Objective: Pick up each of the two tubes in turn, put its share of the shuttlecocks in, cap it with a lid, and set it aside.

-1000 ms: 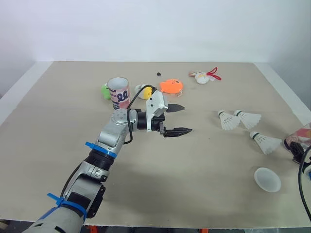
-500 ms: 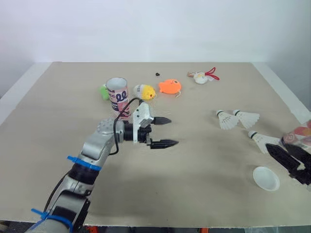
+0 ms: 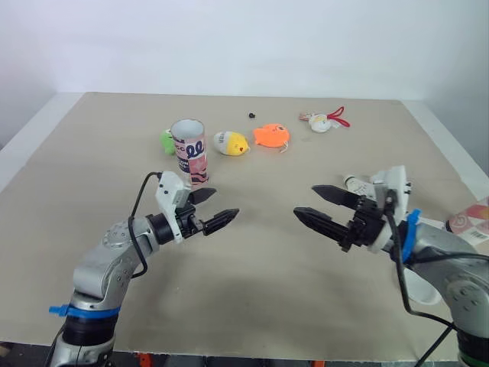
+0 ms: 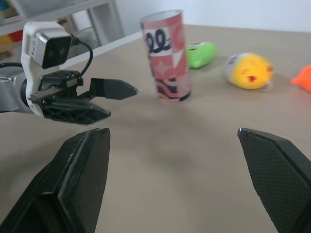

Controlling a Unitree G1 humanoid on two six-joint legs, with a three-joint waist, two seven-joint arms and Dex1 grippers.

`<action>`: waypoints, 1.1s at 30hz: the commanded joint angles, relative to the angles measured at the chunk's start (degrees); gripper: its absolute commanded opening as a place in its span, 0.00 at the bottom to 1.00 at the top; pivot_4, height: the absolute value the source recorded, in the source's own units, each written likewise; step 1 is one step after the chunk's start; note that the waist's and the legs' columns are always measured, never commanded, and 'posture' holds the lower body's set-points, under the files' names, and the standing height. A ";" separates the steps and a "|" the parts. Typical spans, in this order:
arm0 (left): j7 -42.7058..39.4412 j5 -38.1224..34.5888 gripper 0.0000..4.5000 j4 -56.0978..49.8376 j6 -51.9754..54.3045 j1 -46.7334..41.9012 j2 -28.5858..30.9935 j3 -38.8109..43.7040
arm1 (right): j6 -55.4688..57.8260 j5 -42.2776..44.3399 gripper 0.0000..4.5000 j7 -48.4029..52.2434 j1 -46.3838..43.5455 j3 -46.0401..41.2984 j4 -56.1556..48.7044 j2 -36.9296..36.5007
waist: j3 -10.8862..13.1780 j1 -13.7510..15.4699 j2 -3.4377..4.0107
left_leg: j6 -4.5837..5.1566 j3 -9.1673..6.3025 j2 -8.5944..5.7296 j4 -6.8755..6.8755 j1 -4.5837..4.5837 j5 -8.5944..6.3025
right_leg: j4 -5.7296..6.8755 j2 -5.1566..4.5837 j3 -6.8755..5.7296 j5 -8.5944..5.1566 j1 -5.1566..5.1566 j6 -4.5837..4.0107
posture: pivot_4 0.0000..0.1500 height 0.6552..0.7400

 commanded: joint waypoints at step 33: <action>13.56 14.97 1.00 32.49 -21.12 -13.89 -2.05 1.11 | -3.10 -2.84 1.00 -3.75 1.92 0.36 -5.17 5.87 | 0.00 -0.12 -0.05 | -0.04 -0.05 0.12 0.02 0.04 -0.01 | 0.02 0.22 -0.13 0.10 0.01 -0.17 | 1.00 1.00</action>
